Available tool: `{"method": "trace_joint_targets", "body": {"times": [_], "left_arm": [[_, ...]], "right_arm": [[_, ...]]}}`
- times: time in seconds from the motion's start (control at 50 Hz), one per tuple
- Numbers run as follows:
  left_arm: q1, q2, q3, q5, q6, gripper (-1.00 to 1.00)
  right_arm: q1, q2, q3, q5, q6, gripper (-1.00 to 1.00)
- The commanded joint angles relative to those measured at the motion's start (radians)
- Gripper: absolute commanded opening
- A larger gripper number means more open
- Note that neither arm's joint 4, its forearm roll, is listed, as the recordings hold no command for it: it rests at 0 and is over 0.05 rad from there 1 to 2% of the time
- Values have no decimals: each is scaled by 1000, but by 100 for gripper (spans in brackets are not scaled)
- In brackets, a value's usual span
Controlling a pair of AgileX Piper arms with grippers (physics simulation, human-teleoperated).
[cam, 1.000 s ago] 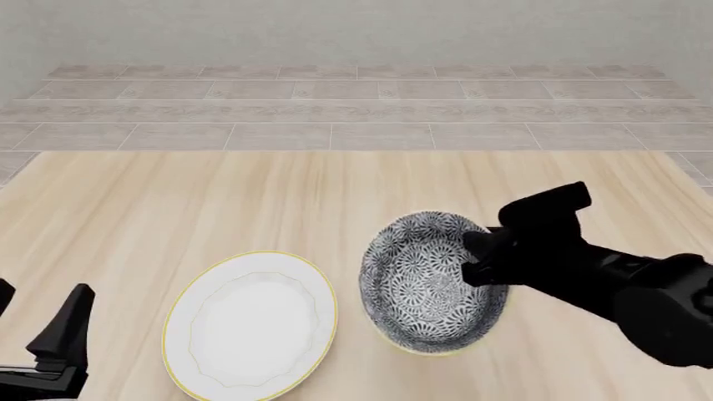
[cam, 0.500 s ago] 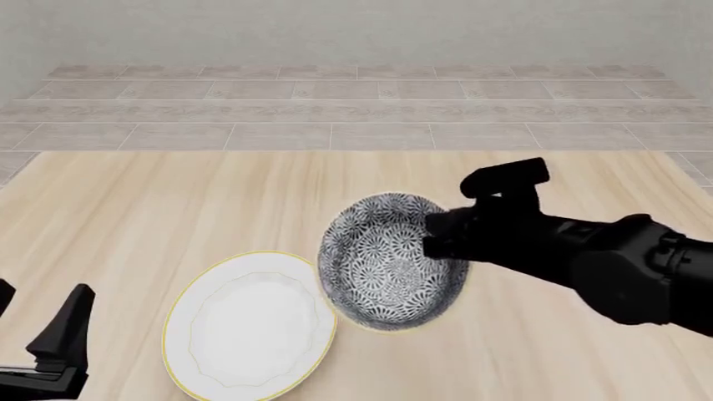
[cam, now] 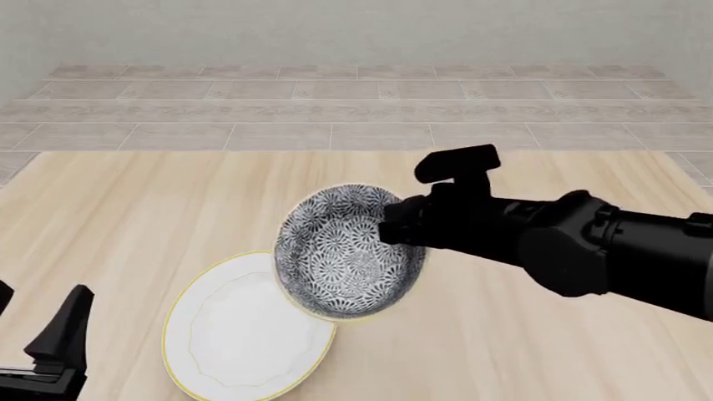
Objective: Put the bowl on the plate.
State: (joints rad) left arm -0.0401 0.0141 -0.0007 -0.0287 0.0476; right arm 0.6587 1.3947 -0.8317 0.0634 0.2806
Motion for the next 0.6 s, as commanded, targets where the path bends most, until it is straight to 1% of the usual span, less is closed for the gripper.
{"method": "trace_joint_targets", "body": {"times": [0.02, 0.32, 0.34, 0.6], "left_arm": [[1, -3, 0, -1, -1, 100], [4, -8, 0, 0, -1, 100], [4, -8, 0, 0, -1, 100], [5, -11, 0, 0, -1, 100]], "right_arm": [[42, 44, -75, 12, 20, -100], [87, 123, -134, -4, 45, -100], [92, 133, -136, -8, 56, -100], [124, 196, -170, -32, 101, -100]]}}
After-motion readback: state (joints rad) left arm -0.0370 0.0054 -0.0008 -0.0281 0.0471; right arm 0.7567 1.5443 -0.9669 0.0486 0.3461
